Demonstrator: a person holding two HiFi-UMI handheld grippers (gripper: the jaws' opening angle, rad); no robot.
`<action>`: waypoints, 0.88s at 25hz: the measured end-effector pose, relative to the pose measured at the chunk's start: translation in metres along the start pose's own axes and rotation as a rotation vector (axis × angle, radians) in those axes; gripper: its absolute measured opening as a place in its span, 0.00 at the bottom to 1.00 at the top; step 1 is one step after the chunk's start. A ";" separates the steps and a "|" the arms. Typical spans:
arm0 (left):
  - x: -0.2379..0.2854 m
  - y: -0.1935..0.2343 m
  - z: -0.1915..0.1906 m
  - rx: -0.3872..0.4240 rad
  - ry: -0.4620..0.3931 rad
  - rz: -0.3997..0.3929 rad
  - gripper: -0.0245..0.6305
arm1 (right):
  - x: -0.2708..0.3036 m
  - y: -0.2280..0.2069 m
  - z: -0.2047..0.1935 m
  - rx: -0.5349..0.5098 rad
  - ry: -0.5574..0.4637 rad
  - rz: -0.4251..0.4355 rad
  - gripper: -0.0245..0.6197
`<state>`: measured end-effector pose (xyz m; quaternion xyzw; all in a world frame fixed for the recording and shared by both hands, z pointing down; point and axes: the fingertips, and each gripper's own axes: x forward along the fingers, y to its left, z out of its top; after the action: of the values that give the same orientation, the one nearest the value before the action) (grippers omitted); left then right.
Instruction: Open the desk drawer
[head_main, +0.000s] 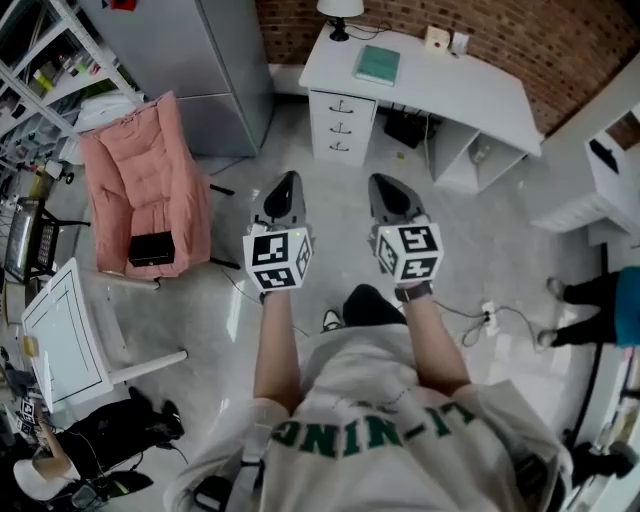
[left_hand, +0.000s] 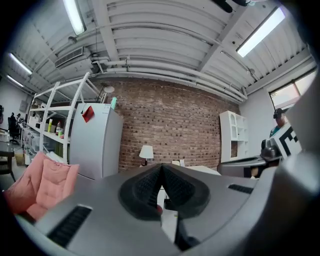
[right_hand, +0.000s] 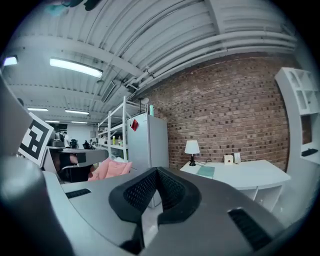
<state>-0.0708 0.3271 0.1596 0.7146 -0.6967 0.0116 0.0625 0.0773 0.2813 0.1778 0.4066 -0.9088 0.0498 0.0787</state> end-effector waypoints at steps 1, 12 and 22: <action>0.004 0.000 -0.001 0.001 0.002 0.001 0.04 | 0.001 -0.003 -0.001 0.014 -0.002 -0.006 0.04; 0.117 -0.012 0.000 -0.008 0.054 -0.063 0.04 | 0.075 -0.072 -0.009 0.091 0.035 -0.023 0.04; 0.264 -0.008 0.013 -0.013 0.057 -0.060 0.04 | 0.202 -0.150 0.019 0.084 0.010 0.082 0.04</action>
<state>-0.0564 0.0631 0.1740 0.7340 -0.6730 0.0257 0.0873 0.0552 0.0312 0.2004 0.3720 -0.9214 0.0929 0.0639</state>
